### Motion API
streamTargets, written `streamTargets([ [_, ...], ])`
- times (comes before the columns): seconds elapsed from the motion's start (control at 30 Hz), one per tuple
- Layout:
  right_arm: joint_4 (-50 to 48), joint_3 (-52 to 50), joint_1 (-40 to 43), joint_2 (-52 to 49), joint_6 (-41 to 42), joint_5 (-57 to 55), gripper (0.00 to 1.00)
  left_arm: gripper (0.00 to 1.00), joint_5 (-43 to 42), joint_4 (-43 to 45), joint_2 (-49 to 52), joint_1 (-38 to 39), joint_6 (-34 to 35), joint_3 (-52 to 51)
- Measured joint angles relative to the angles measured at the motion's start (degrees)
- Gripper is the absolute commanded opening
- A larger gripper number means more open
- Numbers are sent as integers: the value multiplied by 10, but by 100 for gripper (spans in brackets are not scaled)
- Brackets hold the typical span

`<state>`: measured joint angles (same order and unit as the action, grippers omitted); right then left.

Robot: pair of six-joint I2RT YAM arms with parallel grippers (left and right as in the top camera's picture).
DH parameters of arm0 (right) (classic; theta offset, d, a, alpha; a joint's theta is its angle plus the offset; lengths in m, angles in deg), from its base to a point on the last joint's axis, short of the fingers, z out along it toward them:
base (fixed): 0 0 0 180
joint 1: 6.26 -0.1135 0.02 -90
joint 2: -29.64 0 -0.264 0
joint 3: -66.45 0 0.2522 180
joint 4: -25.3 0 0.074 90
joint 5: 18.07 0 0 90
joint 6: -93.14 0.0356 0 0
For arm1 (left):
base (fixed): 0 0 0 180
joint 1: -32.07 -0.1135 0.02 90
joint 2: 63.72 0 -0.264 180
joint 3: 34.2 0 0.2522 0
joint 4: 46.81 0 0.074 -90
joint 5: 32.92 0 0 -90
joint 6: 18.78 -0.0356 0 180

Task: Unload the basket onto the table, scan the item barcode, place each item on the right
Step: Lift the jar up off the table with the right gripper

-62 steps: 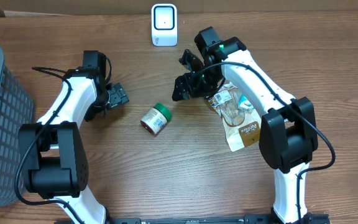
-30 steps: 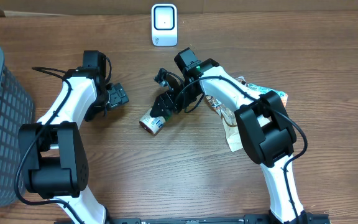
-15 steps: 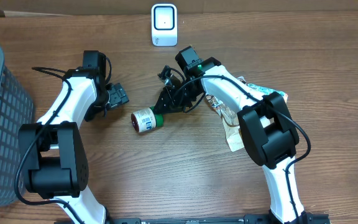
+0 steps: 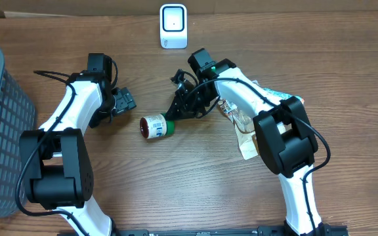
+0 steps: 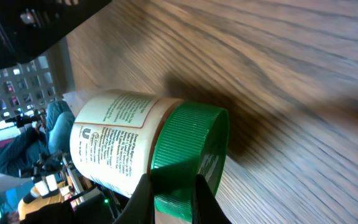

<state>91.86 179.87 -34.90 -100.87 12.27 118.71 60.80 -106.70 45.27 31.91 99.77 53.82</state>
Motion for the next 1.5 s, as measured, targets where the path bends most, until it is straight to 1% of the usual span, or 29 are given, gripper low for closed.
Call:
streamTargets([
  [0.2, 12, -7, 10, 19, -1, -33, 4, 100, 0, 0, 0, 0, 0, 0],
  [0.53, 64, -15, 12, 75, 0, -141, 4, 99, 0, 0, 0, 0, 0, 0],
  [0.9, 93, -15, 12, 113, 23, -218, 4, 100, 0, 0, 0, 0, 0, 0],
  [1.13, 86, -13, 12, 124, 50, -243, 4, 100, 0, 0, 0, 0, 0, 0],
  [1.5, 77, 38, 12, 197, 156, -256, 4, 100, 0, 0, 0, 0, 0, 0],
])
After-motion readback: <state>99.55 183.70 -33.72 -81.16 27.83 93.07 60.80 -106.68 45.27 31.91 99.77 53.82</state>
